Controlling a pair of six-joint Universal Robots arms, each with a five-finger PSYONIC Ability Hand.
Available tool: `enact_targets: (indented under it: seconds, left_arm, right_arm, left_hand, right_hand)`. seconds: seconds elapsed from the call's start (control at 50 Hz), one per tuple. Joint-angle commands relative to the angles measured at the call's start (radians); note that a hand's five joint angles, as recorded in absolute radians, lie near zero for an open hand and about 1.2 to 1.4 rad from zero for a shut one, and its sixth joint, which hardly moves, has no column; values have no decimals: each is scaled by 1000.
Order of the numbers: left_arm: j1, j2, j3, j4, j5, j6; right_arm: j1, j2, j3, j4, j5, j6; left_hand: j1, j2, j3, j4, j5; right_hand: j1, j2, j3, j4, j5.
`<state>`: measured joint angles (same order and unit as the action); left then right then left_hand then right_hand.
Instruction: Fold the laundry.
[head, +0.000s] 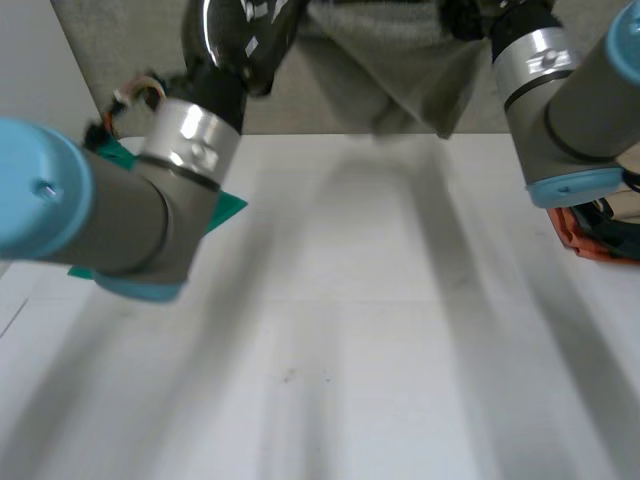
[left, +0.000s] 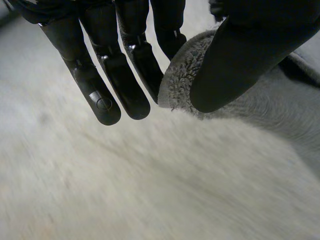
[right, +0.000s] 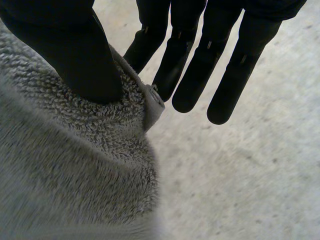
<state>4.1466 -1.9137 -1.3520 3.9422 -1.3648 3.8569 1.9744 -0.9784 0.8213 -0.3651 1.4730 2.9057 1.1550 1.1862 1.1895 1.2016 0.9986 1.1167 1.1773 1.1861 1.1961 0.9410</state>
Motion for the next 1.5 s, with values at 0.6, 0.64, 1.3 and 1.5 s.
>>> enact_targets:
  seconds: [0.6, 0.64, 1.3, 1.5]
  left_arm:
    - [47, 122, -519, -199, 50, -23]
    - [44, 188, -530, -228, 17, -85]
    - [-2, 72, -320, -497, -11, -496]
    - [-167, -287, 2, -561, -8, -229]
  right_arm:
    - [1, -113, 579, 368, -34, -149]
    - [1, -147, 579, 385, -39, -149]
    - [-51, -264, 748, 572, -43, -275]
    - [-68, -283, 929, 321, -10, -356]
  left_hand:
    - [-718, -750, -753, -765, -737]
    - [-718, -750, -753, -765, -737]
    - [-686, -717, -721, -733, -704]
    - [-701, -732, -735, -747, -719]
  right_hand:
    - [-565, -625, -634, -644, -564]
    - [-580, -640, -649, -659, -578]
    - [-624, -684, -693, -703, -622]
    - [-706, -766, -775, -785, -705]
